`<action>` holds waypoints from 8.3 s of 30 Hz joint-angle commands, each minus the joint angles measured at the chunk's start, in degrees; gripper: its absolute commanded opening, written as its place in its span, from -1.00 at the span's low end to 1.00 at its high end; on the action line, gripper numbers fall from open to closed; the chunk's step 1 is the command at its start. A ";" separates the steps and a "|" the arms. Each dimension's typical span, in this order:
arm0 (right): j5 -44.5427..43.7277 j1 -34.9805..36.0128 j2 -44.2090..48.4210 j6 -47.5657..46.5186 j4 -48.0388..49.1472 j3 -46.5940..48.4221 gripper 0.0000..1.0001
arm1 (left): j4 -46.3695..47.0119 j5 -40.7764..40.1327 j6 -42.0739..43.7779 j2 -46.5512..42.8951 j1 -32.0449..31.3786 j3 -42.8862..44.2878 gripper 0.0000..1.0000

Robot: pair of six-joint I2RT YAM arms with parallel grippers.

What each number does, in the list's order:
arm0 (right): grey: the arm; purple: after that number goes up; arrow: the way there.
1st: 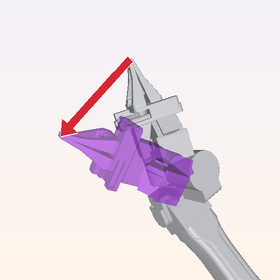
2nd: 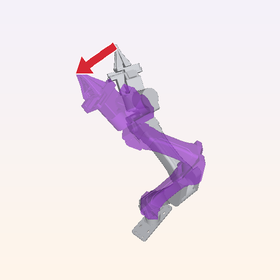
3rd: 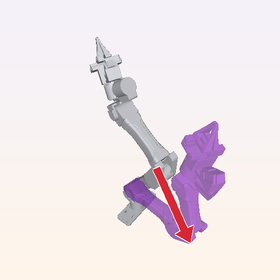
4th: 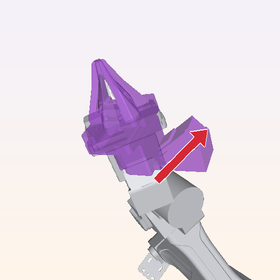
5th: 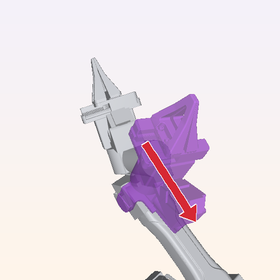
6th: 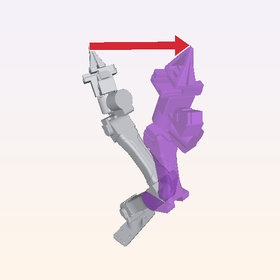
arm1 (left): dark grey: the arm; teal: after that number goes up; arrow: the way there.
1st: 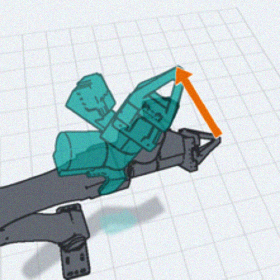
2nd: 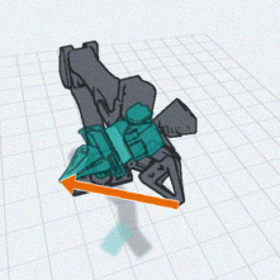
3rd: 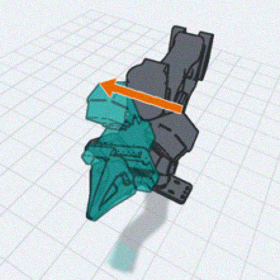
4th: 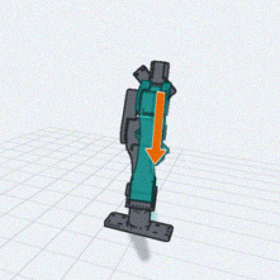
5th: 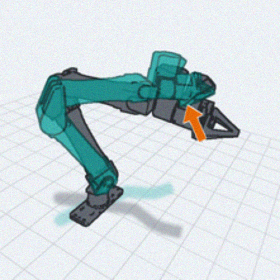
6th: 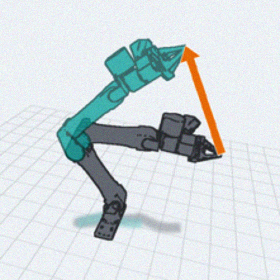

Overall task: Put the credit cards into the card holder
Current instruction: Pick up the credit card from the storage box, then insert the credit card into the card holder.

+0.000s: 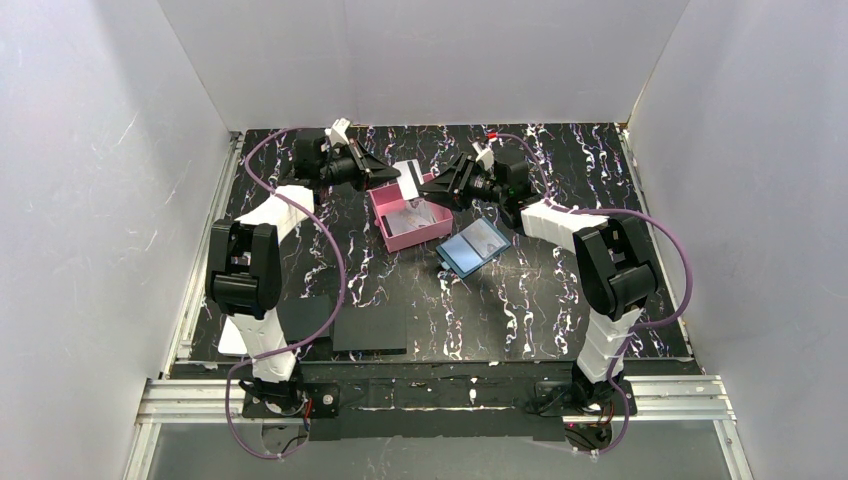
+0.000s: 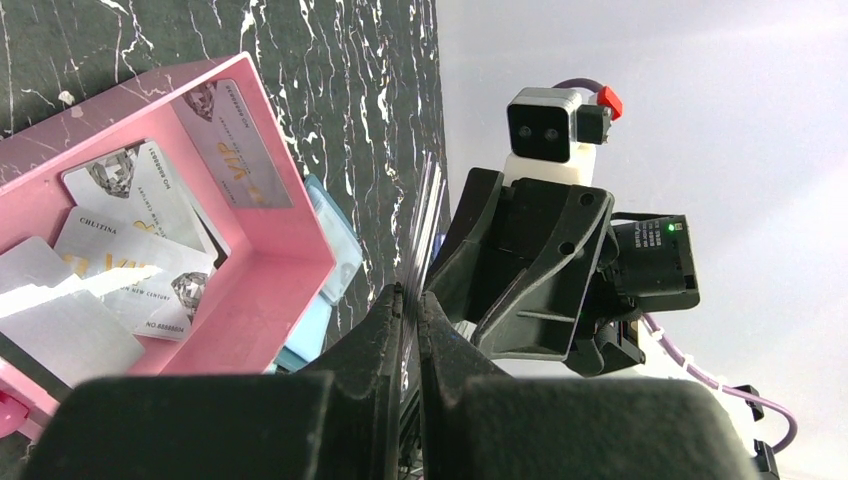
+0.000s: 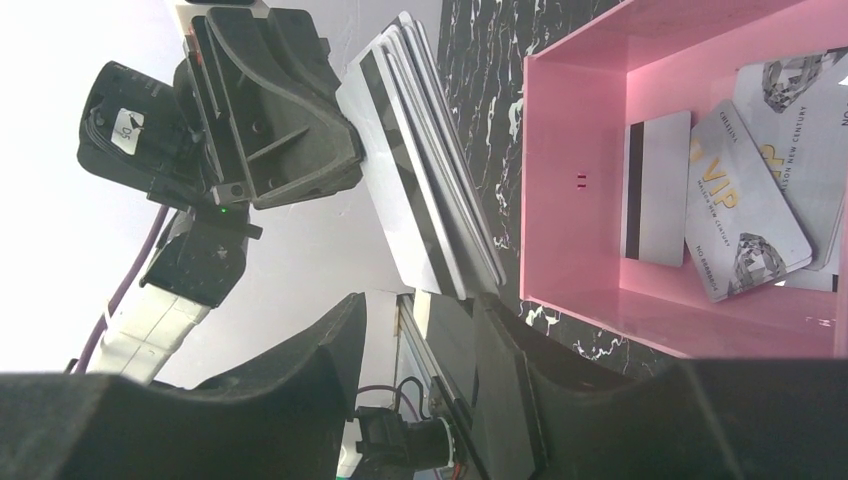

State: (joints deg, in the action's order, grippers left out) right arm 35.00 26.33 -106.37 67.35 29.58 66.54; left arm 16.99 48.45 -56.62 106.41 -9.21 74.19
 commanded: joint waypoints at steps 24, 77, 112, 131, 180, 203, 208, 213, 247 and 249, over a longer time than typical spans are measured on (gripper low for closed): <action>1.20 0.18 -8.46 9.25 17.08 -0.40 -0.97 | 3.05 0.77 -0.29 -1.10 -0.66 -6.29 -0.79; 19.20 -23.56 32.13 2.39 16.80 -41.30 -0.97 | 14.71 -13.24 -19.35 -12.03 -23.61 -19.83 0.18; 17.43 -23.33 33.75 -5.32 2.26 -35.71 -0.54 | 33.68 -21.46 -20.81 -7.57 -30.08 -21.03 -1.00; -15.90 -13.28 4.08 -48.30 -27.45 -7.63 0.29 | 14.48 -25.12 -7.90 -7.30 -29.75 -27.17 -1.00; -17.61 -9.63 5.91 -53.73 -33.06 -16.27 -0.46 | 0.72 -14.32 0.37 4.65 -24.98 -14.80 -1.00; -15.56 -9.63 5.30 -53.21 -32.50 -16.27 -0.47 | 0.32 -24.14 1.16 6.94 -24.93 -10.83 -1.00; -15.31 -9.63 5.61 -53.20 -32.66 -16.24 -0.48 | 0.33 -27.75 1.11 6.22 -24.98 -10.72 -1.00; -15.33 -9.63 5.74 -53.14 -32.62 -16.35 -0.48 | 0.32 -28.47 0.08 7.63 -25.35 -9.27 -1.00; -9.97 -13.49 10.25 -47.80 -36.15 -13.96 -0.17 | -17.95 -36.18 11.99 11.06 -31.04 3.98 -0.34; -9.26 -13.49 9.86 -47.14 -35.14 -14.06 -0.19 | -18.78 -35.47 12.33 12.41 -31.36 5.74 -0.33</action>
State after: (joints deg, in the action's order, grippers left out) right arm 24.34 13.06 -97.76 21.32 -4.49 51.22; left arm 3.92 14.81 -49.60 117.08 -39.64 75.24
